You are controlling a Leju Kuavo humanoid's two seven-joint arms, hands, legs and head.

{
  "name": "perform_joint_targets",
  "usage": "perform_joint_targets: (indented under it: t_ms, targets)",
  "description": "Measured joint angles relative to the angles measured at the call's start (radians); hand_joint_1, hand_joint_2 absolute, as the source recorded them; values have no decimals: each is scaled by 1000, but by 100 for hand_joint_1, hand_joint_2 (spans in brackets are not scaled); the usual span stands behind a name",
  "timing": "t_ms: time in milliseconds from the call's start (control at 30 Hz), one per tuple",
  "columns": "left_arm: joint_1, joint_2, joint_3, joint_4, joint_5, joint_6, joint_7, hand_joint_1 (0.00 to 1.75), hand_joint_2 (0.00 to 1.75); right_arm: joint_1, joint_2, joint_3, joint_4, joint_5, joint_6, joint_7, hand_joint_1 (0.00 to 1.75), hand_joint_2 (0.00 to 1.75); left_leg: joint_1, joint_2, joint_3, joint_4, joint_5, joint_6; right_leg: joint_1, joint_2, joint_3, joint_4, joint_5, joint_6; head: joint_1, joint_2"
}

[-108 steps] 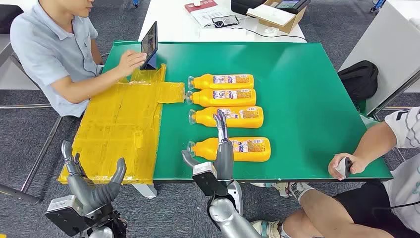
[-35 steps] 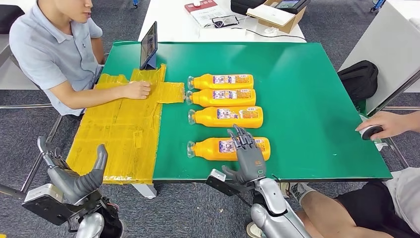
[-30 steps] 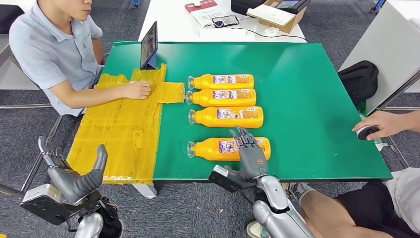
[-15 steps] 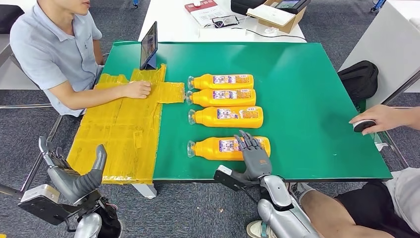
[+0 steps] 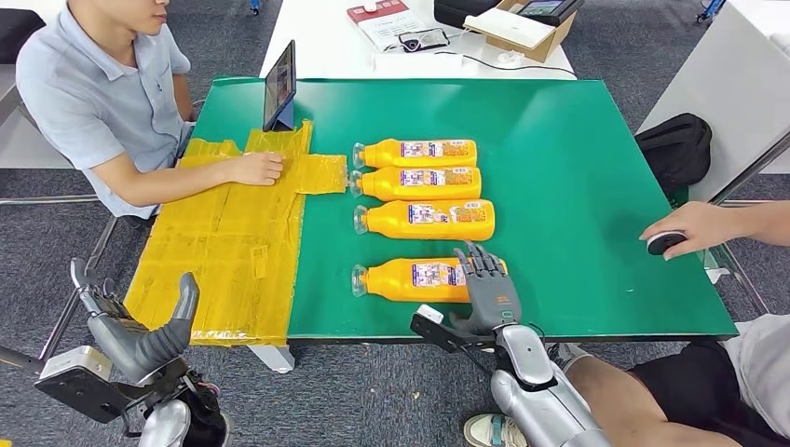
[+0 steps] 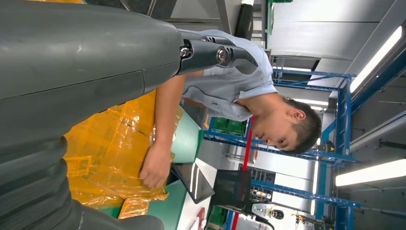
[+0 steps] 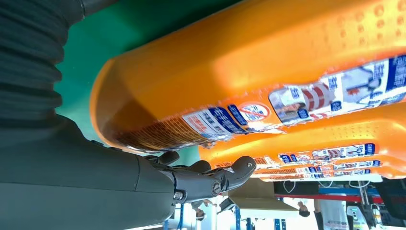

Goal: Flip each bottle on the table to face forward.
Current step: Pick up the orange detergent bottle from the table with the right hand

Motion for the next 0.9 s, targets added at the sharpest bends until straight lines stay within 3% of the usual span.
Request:
perform_joint_targets:
  t_ms: [333,667,700,800,833,900]
  targets:
    - [0,0,1,6,10,-20,0,0,175,-3,0,-1,14,9,-2,3,0,175,0,0,0,0,0,0,0,0,0,0,0,0,0,0]
    - [-8,-2,5,29,16,-58,0,0,175,-63,6,-13,106,-11,72,10,3,175,0,1,4,0,0,0,0,0,3,0,0,0,0,0]
    - [-10,-2,5,32,16,-61,0,0,175,-80,7,-14,127,-11,87,13,17,175,0,1,5,0,0,0,0,0,4,-1,0,0,0,0]
    - [-19,-4,8,43,15,-72,0,0,175,-139,7,-14,197,-6,132,21,129,175,0,2,9,0,0,0,0,1,8,-1,0,0,0,0]
    - [-23,-4,9,47,15,-75,0,0,175,-158,6,-14,220,-4,146,22,158,175,0,2,10,0,0,0,0,1,8,-1,0,0,0,0]
    - [-29,-6,10,54,15,-81,0,0,175,-191,4,-14,263,1,171,22,175,175,0,2,10,0,0,1,0,0,9,-2,0,0,0,0]
